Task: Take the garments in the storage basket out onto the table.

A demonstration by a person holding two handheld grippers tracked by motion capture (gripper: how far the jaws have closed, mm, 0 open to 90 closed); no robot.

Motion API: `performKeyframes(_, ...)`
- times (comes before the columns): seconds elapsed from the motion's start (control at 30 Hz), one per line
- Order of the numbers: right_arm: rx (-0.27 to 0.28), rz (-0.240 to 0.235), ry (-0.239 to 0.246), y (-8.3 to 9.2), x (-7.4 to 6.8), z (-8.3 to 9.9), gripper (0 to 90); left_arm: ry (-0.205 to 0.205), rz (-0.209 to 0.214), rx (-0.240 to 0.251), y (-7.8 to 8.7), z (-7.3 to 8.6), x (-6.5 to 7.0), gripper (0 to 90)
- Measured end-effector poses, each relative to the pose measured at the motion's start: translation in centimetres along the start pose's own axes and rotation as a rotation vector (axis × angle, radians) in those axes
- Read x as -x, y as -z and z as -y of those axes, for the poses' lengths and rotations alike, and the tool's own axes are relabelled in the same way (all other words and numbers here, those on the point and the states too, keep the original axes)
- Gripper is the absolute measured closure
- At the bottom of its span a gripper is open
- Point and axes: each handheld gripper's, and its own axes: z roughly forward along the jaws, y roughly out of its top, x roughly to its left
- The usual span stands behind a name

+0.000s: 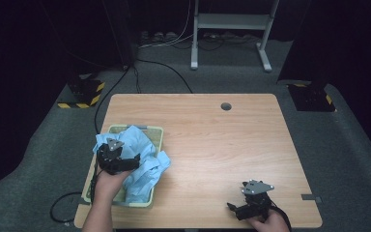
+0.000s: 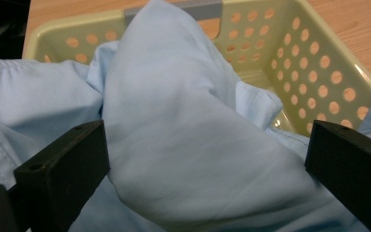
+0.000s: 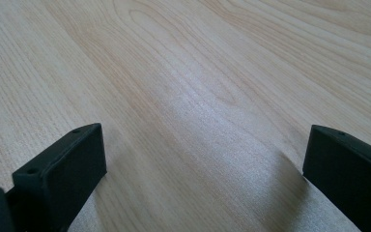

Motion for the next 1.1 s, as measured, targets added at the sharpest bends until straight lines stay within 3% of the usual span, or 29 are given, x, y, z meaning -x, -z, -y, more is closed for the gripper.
performKeyframes(0.37, 0.002, -0.002, -0.001, 0.0, 0.0, 0.0, 1.3, 0.032, 0.034, -0.106, -2.2, 0.5, 0.2, 0.8)
performKeyframes(0.5, 0.002, -0.002, -0.001, 0.0, 0.0, 0.0, 1.3, 0.036, 0.065, -0.171, -3.3, 0.9, 0.3, 2.5)
performKeyframes(0.57, 0.001, -0.002, 0.001, 0.0, 0.0, 0.0, 1.3, 0.037, 0.077, -0.180, -3.5, 1.0, 0.2, 4.6)
performKeyframes(0.7, 0.001, -0.002, 0.000, 0.0, 0.0, 0.0, 1.3, 0.027, 0.092, -0.205, -3.8, 0.9, 0.3, 13.6)
performKeyframes(0.77, 0.000, -0.003, 0.000, 0.0, 0.0, 0.0, 1.3, 0.007, 0.103, -0.215, -3.9, 0.9, 0.3, 25.3)
performKeyframes(0.83, 0.000, -0.003, 0.001, 0.0, 0.0, 0.0, 1.3, -0.008, 0.111, -0.222, -4.0, 0.9, 0.3, 29.1)
performKeyframes(0.97, 0.001, -0.003, 0.000, 0.0, 0.0, 0.0, 1.3, -0.045, 0.133, -0.240, -4.0, 0.8, 0.6, 51.0)
performKeyframes(1.1, 0.001, -0.004, 0.001, 0.0, 0.0, 0.0, 1.3, -0.079, 0.144, -0.252, -4.0, 0.7, 1.0, 60.8)
